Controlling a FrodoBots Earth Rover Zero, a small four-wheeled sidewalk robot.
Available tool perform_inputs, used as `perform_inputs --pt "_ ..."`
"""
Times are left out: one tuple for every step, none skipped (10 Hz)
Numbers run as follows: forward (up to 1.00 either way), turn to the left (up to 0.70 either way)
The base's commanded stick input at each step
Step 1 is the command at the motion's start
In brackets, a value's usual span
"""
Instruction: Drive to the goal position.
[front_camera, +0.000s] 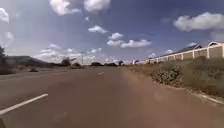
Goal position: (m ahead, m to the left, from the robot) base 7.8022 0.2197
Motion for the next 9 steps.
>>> perform_inputs --pt "1.0 0.05" --pt "1.0 0.05" --pt "1.0 0.05" --pt "1.0 -0.25" --pt "1.0 -0.35" --pt "1.0 -0.35" --pt "1.0 -0.35" --pt "1.0 -0.28" --pt "1.0 -0.03"
